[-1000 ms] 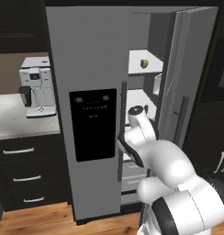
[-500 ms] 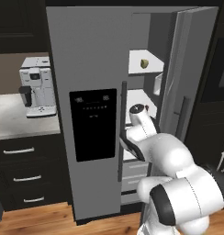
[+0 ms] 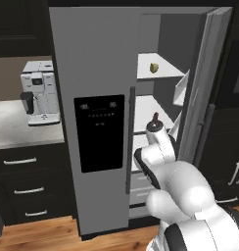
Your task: Retrieve the sausage and cheese from the fridge and place them on the cutting board on the counter.
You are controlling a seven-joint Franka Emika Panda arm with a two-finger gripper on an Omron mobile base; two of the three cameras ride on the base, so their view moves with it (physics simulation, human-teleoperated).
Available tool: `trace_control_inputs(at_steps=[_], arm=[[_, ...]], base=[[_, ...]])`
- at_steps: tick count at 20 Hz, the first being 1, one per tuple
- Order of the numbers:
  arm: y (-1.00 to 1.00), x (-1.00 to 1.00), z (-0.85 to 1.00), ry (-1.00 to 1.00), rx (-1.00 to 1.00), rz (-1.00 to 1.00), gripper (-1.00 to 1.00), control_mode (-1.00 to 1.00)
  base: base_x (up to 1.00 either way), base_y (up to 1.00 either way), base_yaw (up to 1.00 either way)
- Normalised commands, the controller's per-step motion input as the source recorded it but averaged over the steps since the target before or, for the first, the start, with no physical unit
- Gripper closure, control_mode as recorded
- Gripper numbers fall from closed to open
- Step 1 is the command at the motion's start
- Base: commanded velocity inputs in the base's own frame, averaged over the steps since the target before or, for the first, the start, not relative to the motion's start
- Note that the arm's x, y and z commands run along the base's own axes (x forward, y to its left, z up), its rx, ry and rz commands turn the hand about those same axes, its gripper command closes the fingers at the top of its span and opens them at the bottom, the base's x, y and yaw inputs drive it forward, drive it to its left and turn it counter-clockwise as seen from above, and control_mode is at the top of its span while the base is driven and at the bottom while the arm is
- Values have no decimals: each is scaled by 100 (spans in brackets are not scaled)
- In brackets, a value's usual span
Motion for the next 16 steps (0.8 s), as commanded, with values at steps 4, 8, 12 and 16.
trace_control_inputs(at_steps=[4,8,12,16], arm=[[-68,-2,0,-6,9,-22,-100,-100],[-73,0,0,-2,9,-22,-100,-100],[-75,0,0,-1,8,-22,-100,-100],[-74,0,0,0,8,-22,-100,-100]], base=[[0,0,0],[0,0,0],[0,0,0],[0,0,0]])
